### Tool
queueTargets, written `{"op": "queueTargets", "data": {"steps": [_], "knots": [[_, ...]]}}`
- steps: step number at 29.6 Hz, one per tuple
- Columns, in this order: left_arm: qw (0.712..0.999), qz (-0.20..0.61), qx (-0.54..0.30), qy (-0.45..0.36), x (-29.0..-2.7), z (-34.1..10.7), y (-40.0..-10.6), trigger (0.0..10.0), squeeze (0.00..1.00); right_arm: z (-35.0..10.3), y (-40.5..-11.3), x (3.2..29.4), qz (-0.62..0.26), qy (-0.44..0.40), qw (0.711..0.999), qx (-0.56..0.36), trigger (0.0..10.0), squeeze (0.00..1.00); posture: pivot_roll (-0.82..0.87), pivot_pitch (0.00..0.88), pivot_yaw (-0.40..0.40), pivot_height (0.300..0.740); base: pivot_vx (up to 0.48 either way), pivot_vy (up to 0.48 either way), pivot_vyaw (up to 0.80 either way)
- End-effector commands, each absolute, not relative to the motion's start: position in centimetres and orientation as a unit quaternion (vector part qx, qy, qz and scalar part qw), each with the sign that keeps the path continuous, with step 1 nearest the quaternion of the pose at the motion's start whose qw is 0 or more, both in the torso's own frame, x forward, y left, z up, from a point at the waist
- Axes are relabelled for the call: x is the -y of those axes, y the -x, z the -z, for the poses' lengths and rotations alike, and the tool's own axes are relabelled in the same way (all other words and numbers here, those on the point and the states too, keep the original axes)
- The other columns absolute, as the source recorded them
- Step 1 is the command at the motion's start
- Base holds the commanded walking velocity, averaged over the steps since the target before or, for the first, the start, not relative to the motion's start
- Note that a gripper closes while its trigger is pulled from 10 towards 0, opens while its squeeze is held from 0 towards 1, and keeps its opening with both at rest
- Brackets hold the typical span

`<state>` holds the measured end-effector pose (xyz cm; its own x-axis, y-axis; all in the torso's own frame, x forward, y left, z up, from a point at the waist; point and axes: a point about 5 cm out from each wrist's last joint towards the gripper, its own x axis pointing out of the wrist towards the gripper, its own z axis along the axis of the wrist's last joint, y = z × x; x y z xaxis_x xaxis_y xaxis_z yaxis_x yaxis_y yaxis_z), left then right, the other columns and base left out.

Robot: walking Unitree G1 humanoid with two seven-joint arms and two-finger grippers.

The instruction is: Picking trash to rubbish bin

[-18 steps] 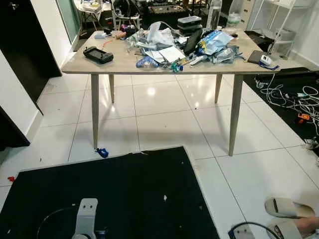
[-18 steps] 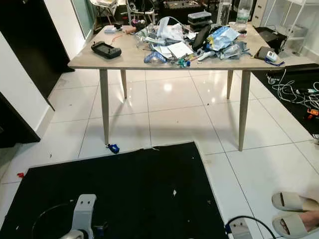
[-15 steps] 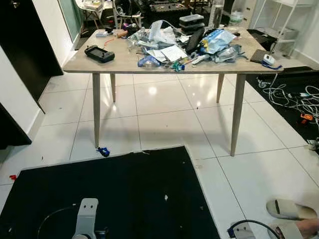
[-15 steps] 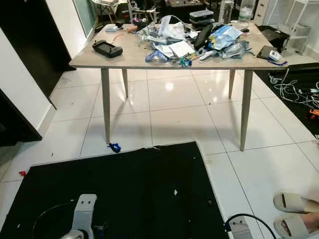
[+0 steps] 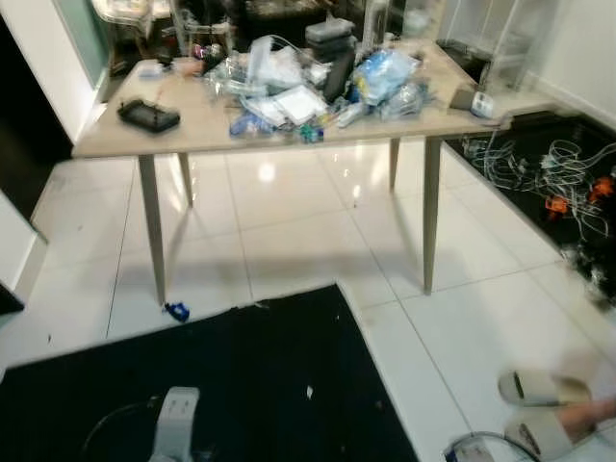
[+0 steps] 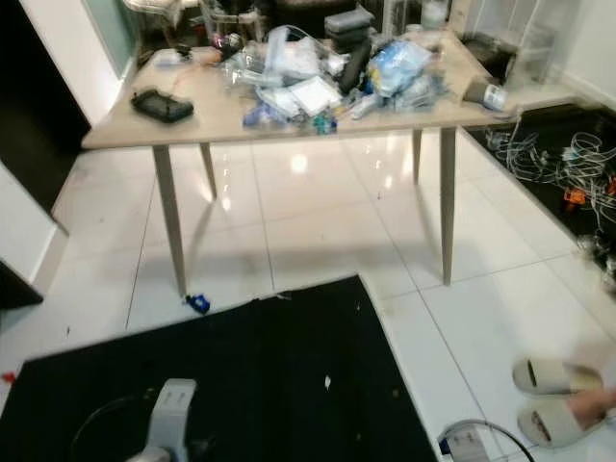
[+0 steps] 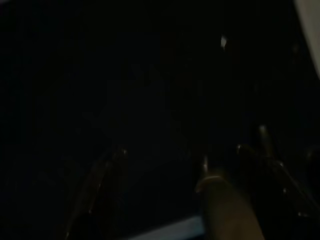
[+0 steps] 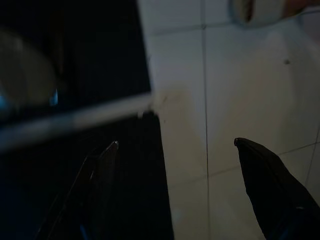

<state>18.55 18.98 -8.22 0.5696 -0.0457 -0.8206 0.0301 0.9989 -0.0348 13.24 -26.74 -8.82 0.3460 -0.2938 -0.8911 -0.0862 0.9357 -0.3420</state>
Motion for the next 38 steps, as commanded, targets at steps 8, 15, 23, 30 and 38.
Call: {"op": "queueTargets", "data": {"steps": [8, 15, 23, 30, 38], "knots": [[0.874, 0.017, -0.485, 0.006, -19.4, 8.8, -17.2, 10.0, 0.00, 9.2, -13.0, 26.0, 0.054, 0.162, 0.803, -0.572, 10.0, 0.00, -0.07, 0.043, 0.068, 0.740, 0.292, 0.000, -0.29], [0.884, -0.015, -0.467, 0.033, -20.0, 8.4, -17.9, 10.0, 0.00, 9.1, -12.9, 26.1, 0.052, 0.164, 0.801, -0.573, 10.0, 0.00, -0.07, 0.045, 0.064, 0.740, 0.298, 0.000, 0.00], [0.932, -0.101, -0.321, 0.132, -23.4, 3.8, -24.2, 10.0, 0.00, 9.2, -12.8, 26.1, 0.050, 0.166, 0.800, -0.575, 10.0, 0.00, -0.06, 0.058, 0.059, 0.740, 0.302, 0.000, 0.00], [0.951, -0.105, -0.171, 0.236, -25.0, -1.5, -29.3, 10.0, 0.00, 9.2, -12.8, 26.1, 0.046, 0.171, 0.797, -0.577, 10.0, 0.00, -0.06, 0.058, 0.059, 0.740, 0.324, 0.000, 0.00], [0.957, 0.045, 0.001, 0.286, -22.4, -9.0, -34.7, 10.0, 0.00, 9.2, -12.7, 26.1, 0.044, 0.173, 0.796, -0.579, 10.0, 0.00, -0.05, 0.067, 0.055, 0.740, 0.343, 0.000, 0.00]]}}
